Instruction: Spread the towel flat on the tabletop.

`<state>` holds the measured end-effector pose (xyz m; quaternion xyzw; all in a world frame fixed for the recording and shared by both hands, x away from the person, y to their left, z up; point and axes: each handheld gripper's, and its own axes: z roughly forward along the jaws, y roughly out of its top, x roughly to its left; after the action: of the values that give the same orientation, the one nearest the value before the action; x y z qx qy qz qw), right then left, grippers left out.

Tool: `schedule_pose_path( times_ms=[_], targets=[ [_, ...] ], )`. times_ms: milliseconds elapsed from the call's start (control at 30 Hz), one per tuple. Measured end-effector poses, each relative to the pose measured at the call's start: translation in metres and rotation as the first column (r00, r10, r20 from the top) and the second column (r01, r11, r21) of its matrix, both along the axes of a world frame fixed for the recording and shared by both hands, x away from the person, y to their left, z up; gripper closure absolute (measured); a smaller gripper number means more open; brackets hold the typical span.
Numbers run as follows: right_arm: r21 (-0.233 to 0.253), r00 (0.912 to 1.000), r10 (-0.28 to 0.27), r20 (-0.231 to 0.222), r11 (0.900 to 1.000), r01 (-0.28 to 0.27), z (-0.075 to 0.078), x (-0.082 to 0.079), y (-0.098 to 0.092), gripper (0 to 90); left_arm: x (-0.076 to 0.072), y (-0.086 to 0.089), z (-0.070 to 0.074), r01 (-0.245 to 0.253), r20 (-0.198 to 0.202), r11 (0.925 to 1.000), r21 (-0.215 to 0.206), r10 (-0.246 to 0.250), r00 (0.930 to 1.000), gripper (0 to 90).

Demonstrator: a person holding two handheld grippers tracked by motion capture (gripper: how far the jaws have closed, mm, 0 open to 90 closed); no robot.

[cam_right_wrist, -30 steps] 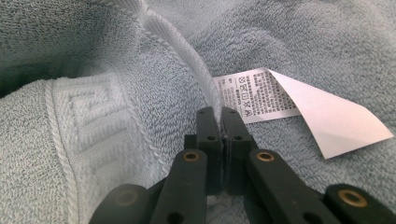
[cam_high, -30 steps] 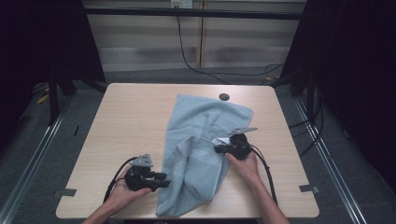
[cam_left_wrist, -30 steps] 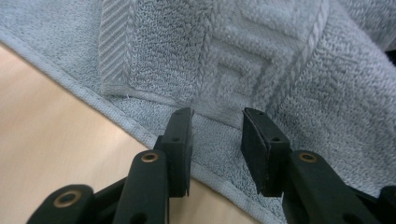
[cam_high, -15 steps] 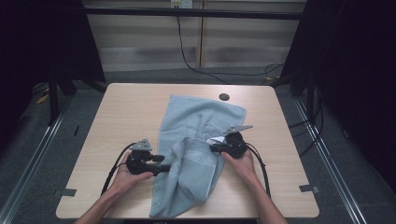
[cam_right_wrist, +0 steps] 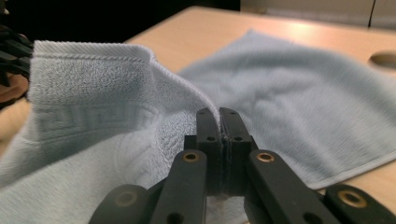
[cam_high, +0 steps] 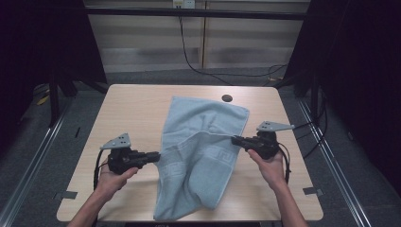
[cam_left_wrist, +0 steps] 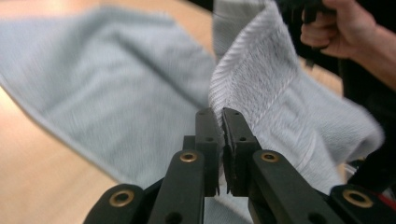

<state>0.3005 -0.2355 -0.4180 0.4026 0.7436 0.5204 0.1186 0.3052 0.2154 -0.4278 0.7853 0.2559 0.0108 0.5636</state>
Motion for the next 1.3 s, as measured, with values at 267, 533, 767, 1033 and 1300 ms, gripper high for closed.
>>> schedule_pose_path(
  times_ms=[267,533,767,1033,1300],
  targets=[
    [0.068,0.9832,-0.025,0.181,0.998,0.012,0.075,-0.032,-0.026,88.2,-0.016,0.012,0.06,-0.001,0.144,0.9944,-0.106,0.016,0.9895,86.2],
    [0.033,0.9855,0.054,0.161,0.998,-0.06,0.056,-0.083,-0.027,88.1,-0.053,0.023,0.022,0.062,0.086,0.998,0.015,-0.063,0.9943,86.0],
    [0.034,0.9858,0.165,-0.034,0.986,-0.163,-0.022,-0.14,-0.027,87.0,-0.085,0.025,-0.033,0.177,-0.073,0.9794,0.097,-0.171,0.9826,83.6],
    [0.065,0.9827,0.185,0.004,0.981,-0.185,-0.013,-0.157,-0.038,61.9,-0.078,0.039,-0.022,0.148,-0.065,0.989,-0.001,-0.148,0.9869,62.4],
    [0.051,0.9819,0.189,-0.01,0.981,-0.188,-0.011,-0.101,-0.013,61.9,-0.002,-0.002,-0.047,0.089,-0.146,0.9859,0.142,-0.068,0.9869,58.7]
  ],
)
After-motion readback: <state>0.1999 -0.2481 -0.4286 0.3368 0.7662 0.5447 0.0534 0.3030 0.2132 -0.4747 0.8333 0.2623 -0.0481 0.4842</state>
